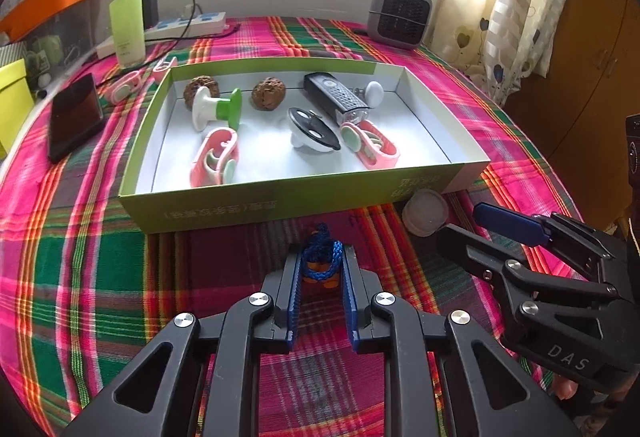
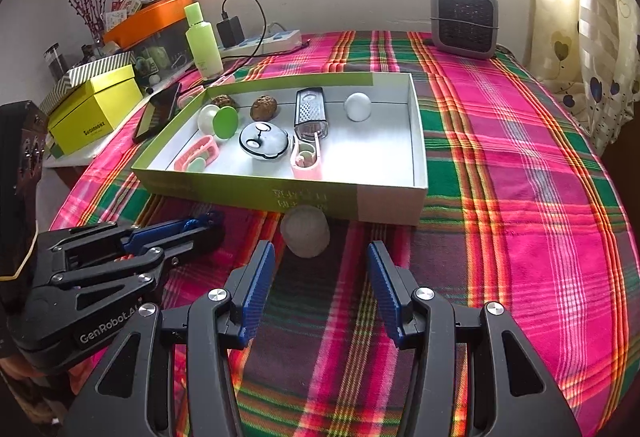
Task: Organize objects
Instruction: 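Grasp the blue rope-wrapped figure with the left tool, then grasp the white translucent cup with the right tool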
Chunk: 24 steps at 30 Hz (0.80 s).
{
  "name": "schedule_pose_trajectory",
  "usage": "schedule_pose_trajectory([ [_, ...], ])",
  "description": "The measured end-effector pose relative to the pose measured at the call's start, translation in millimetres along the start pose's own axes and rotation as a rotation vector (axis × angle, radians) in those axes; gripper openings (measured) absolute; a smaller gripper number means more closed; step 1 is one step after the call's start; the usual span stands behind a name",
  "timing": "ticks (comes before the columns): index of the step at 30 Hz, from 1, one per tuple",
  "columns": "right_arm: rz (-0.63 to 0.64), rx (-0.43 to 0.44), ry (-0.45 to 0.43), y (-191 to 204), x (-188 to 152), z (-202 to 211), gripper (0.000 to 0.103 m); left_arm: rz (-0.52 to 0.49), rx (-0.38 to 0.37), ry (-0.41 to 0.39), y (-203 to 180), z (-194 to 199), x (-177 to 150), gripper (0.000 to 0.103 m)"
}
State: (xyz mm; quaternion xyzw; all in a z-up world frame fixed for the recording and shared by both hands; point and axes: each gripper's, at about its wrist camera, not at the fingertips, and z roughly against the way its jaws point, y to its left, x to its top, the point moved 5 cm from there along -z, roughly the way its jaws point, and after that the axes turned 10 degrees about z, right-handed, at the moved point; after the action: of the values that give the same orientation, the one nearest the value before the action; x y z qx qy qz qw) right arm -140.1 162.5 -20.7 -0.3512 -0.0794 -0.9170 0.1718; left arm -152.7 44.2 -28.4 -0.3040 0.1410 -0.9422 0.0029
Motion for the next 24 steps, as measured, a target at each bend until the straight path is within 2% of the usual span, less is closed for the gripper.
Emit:
schedule_pose_trajectory([
  [24, 0.022, -0.043, 0.047, 5.9, 11.8, -22.2, 0.048, 0.016, -0.015, -0.004, 6.3, -0.1, 1.5, 0.017],
])
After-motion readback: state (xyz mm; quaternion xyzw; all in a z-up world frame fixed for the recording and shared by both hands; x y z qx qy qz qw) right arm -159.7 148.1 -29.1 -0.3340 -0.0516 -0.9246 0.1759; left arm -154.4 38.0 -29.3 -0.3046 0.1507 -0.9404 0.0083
